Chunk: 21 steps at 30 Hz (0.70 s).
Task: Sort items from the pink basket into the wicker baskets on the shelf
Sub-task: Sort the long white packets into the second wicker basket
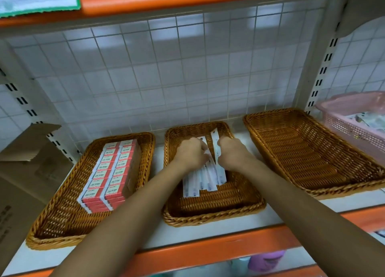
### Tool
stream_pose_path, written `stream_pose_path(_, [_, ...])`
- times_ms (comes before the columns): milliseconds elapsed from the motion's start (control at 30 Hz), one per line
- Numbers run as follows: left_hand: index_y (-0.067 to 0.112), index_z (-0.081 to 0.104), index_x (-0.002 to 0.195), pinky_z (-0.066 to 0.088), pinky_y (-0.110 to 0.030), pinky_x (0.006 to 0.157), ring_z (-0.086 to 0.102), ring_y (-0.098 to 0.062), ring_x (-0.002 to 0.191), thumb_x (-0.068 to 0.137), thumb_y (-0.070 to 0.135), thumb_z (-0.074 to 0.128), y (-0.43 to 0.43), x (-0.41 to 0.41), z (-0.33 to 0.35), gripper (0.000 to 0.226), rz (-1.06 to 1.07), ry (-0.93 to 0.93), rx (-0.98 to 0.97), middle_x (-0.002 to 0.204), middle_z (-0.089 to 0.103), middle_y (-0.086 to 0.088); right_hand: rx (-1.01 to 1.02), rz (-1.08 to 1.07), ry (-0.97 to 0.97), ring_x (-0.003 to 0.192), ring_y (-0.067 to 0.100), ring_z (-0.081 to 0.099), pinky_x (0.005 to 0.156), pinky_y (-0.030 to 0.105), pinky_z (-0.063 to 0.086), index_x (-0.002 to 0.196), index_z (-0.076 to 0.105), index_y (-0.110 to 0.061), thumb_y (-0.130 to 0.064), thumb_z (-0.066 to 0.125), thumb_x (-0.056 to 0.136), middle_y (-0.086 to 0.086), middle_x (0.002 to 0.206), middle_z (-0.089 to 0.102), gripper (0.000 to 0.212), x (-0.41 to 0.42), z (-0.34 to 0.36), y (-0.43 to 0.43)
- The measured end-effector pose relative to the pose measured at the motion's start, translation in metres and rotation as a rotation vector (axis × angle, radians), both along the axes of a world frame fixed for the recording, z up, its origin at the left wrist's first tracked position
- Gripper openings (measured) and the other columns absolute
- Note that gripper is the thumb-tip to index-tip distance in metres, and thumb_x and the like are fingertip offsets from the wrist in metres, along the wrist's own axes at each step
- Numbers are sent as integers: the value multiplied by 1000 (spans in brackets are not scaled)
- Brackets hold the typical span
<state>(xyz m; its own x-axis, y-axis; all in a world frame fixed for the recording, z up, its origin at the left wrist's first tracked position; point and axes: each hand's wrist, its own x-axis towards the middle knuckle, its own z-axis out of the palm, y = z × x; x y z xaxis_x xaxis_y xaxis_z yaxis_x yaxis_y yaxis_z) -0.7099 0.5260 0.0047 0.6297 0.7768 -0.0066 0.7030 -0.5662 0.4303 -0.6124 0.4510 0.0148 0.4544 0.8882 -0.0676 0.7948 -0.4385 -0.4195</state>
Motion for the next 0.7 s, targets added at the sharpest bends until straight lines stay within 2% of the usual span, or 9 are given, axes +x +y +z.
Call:
stream_pose_path(67, [11,62,122,45,-34,96,53,-26,118,90,21,58,-3,-12,6,34,-174,246,247,123,61,-7,-36,37,-89,106,29,55,77,29,46,110,55,-4,-2,55,87,15,116,56,24,-3,-3,1])
stream_pose_path(133, [12,54,130,42,-37,101,47,-27,123,88,23,57,-8,-23,11,43,-265,389,321,131,55,-9,-40,60,-148,104,30,56,74,29,45,107,55,-3,3,55,85,17,113,57,23,-5,-6,4])
stream_pose_path(200, [12,43,137,34,-43,109,41,-28,128,86,35,59,-11,-33,12,58,-322,529,277,136,49,-10,-43,91,-219,103,30,58,75,30,47,109,56,-2,5,55,84,17,111,58,26,-6,-10,5])
stream_pose_path(300, [13,25,148,1,-48,117,25,-25,141,83,47,61,-17,-44,14,81,-353,676,125,148,34,-9,-52,188,-340,101,29,58,79,32,49,107,59,-3,6,51,85,16,111,56,26,-7,-16,4])
stream_pose_path(367, [11,24,148,-10,-52,116,21,-23,143,83,48,61,-19,-46,13,83,-370,735,96,149,33,-9,-52,255,-380,105,29,54,83,33,49,111,58,-3,6,49,85,16,114,53,28,-7,-19,4])
stream_pose_path(533, [8,34,143,-15,-52,114,23,-23,142,90,38,56,-17,-45,10,65,-338,723,101,147,37,-9,-121,378,-356,105,26,49,80,31,45,116,55,-7,1,52,84,12,115,52,33,-5,-21,0])
stream_pose_path(700, [12,35,142,-13,-50,113,29,-23,139,90,34,55,-14,-48,6,60,-346,667,157,144,40,-9,-189,490,-265,127,30,37,101,35,40,139,37,-12,-8,59,84,12,133,41,59,-6,-15,-9])
